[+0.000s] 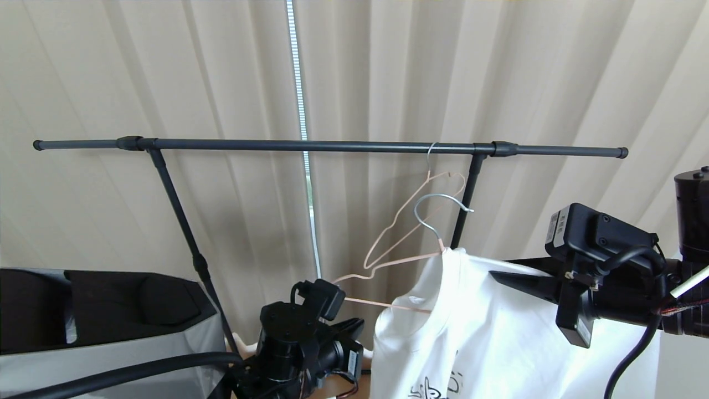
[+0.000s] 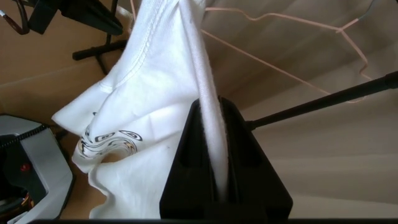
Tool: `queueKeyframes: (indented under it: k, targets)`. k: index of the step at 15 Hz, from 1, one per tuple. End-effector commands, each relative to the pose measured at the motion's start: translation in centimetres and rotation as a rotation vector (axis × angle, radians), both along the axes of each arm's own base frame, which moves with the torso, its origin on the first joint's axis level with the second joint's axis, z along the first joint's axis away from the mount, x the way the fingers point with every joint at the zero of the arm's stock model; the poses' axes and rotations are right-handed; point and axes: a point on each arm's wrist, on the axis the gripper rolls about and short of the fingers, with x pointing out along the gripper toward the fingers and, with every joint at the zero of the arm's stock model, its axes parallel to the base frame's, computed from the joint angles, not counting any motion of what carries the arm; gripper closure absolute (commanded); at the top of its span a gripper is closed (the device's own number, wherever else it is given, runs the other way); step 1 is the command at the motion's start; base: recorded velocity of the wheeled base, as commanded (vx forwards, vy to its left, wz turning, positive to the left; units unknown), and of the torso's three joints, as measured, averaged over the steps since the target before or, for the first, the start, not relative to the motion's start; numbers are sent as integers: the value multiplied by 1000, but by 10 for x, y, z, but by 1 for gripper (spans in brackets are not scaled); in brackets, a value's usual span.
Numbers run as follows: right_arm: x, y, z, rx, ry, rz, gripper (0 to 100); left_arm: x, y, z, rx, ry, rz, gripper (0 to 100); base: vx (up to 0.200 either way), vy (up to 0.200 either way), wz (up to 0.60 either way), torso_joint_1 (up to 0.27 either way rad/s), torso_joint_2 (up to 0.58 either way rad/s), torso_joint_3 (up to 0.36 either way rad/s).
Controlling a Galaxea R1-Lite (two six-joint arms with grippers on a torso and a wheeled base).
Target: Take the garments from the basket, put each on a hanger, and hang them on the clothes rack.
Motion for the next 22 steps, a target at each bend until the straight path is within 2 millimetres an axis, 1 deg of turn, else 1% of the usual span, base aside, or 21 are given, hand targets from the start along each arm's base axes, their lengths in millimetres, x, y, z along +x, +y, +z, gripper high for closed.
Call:
queueKeyframes:
  k: [1, 3, 6, 10, 12, 13, 16, 18, 20, 22]
  targets:
    - [1, 0, -1, -2, 4, -1, 100, -4, 3, 6, -9, -7, 0, 0, 0, 0, 0, 0, 0, 0]
    - [2, 1, 1, 16, 11, -10, 100, -8, 2, 3, -12, 11, -8, 0, 0, 0, 0, 0, 0, 0]
    - [2, 1, 1, 27, 16, -15, 100, -2, -4, -4, -78, 72, 25, 0, 0, 0, 0, 0, 0, 0]
    - [4, 4, 0, 39, 28, -13, 100, 8, -13, -3, -177, 117, 64, 0, 0, 0, 0, 0, 0, 0]
    - [6, 6, -1, 71, 31, -29, 100, 12, -18, -2, -184, 115, 63, 0, 0, 0, 0, 0, 0, 0]
    - [5, 11, -1, 84, 38, -15, 100, 16, -22, 0, -183, 116, 63, 0, 0, 0, 0, 0, 0, 0]
    - [4, 11, 0, 93, 36, -14, 100, 25, -31, 3, -184, 113, 69, 0, 0, 0, 0, 0, 0, 0]
    - [3, 11, 0, 111, 44, -21, 100, 29, -32, 4, -190, 106, 77, 0, 0, 0, 0, 0, 0, 0]
    - [2, 11, 1, 114, 42, -20, 100, 36, -25, 9, -199, 92, 110, 0, 0, 0, 0, 0, 0, 0]
    - [2, 11, 1, 115, 43, -17, 100, 38, -25, 5, -189, 87, 135, 0, 0, 0, 0, 0, 0, 0]
